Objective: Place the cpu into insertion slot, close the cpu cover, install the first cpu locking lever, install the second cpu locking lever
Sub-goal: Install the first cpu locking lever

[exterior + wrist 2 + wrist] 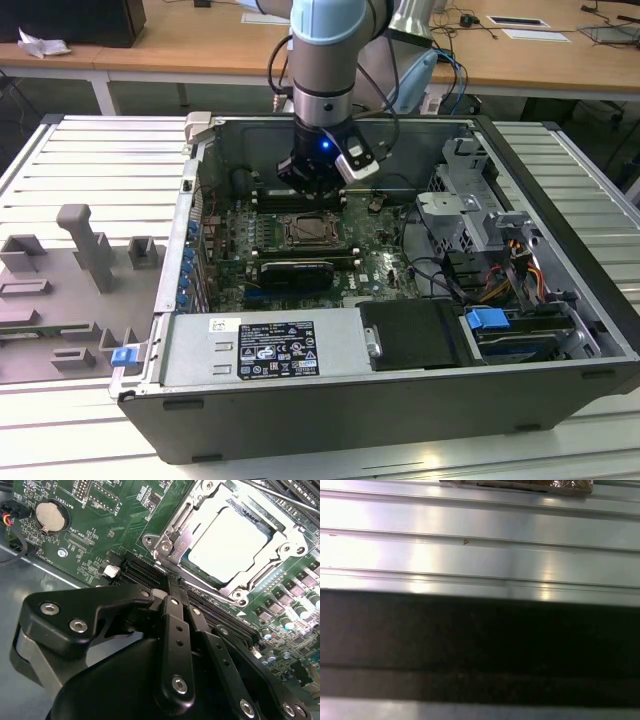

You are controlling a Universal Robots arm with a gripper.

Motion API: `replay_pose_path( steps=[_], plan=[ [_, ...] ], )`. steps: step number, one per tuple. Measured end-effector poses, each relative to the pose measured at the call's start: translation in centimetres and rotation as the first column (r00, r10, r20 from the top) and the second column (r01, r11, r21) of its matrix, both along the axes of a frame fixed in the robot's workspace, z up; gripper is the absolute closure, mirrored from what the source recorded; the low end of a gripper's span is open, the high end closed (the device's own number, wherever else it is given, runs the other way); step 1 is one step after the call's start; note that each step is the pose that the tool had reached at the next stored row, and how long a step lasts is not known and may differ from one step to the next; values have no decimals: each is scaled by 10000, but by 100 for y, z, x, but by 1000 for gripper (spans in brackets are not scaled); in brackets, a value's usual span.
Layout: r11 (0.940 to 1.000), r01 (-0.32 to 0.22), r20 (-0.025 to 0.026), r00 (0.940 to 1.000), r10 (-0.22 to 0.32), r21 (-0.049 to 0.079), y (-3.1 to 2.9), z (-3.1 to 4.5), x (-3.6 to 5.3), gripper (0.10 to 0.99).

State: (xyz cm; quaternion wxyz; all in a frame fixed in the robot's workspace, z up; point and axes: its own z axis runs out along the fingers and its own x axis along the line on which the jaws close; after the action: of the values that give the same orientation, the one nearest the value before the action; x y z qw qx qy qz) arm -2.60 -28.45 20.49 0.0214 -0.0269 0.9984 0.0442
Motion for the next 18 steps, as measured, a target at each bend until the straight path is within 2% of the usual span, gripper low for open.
replay_pose_path(
  steps=[7, 9, 11, 13, 15, 18],
  plan=[
    [10000, -1, 0, 10000, 1, -52, -12, -17, 1, 980],
    [10000, 1, -4, 10000, -1, -58, -20, -47, 0, 980],
    [10000, -2, 1, 10000, 2, -8, -18, -50, 3, 980],
    [10000, -9, 5, 10000, 9, -2, -17, -2, 4, 980],
    [10000, -9, -1, 10000, 9, -9, -18, 115, 3, 980],
    [10000, -10, 0, 10000, 10, -7, -49, 116, 3, 980]
  ],
)
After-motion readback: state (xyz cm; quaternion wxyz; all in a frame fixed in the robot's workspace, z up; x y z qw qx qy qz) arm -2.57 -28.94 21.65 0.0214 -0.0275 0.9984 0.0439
